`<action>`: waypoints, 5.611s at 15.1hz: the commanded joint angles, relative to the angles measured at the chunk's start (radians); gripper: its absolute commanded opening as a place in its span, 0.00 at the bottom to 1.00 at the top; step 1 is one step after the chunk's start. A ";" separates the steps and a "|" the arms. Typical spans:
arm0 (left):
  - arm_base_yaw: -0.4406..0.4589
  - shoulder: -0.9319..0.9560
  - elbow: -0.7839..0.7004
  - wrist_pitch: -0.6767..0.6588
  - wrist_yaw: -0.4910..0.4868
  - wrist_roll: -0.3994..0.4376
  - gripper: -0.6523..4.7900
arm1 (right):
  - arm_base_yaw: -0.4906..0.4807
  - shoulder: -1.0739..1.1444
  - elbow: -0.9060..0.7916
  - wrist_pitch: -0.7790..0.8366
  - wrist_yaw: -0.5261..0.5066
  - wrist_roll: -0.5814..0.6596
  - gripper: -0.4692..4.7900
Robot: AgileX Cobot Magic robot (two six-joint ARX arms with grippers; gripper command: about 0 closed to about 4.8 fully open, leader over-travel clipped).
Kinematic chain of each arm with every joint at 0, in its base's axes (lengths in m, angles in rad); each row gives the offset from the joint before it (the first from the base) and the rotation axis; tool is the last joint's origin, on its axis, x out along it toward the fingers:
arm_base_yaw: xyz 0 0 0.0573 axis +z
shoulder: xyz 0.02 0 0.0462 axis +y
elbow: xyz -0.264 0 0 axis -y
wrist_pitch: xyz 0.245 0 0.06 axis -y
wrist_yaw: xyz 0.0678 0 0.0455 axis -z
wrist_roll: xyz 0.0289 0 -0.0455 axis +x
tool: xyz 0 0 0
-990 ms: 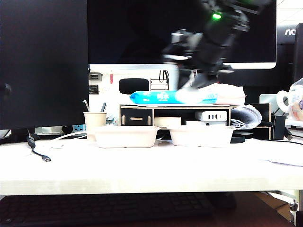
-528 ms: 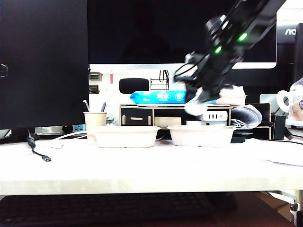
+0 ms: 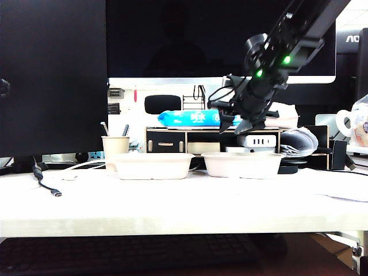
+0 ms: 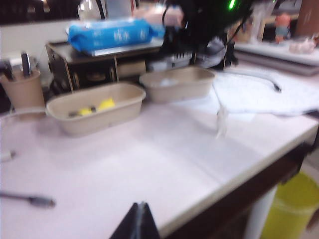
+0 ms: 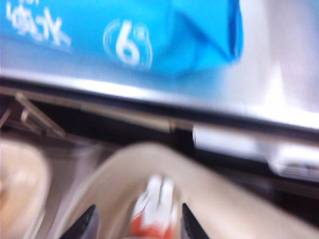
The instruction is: Put the dolls with similar colors into the same paper box, while dolls with different colors go into separate paper boxes.
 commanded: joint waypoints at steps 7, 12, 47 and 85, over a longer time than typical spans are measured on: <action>-0.001 0.256 0.001 -0.010 0.000 0.004 0.11 | 0.032 -0.257 0.001 -0.679 -0.068 -0.174 0.49; -0.001 0.249 0.001 -0.010 0.000 0.004 0.11 | 0.087 -0.626 -0.472 -0.520 -0.112 -0.133 0.49; -0.001 0.130 0.001 -0.009 0.000 0.004 0.11 | 0.142 -0.397 -0.940 0.532 -0.143 -0.020 0.77; -0.002 0.169 0.000 -0.010 0.000 0.004 0.11 | 0.002 -0.114 -0.417 0.529 0.140 0.054 0.27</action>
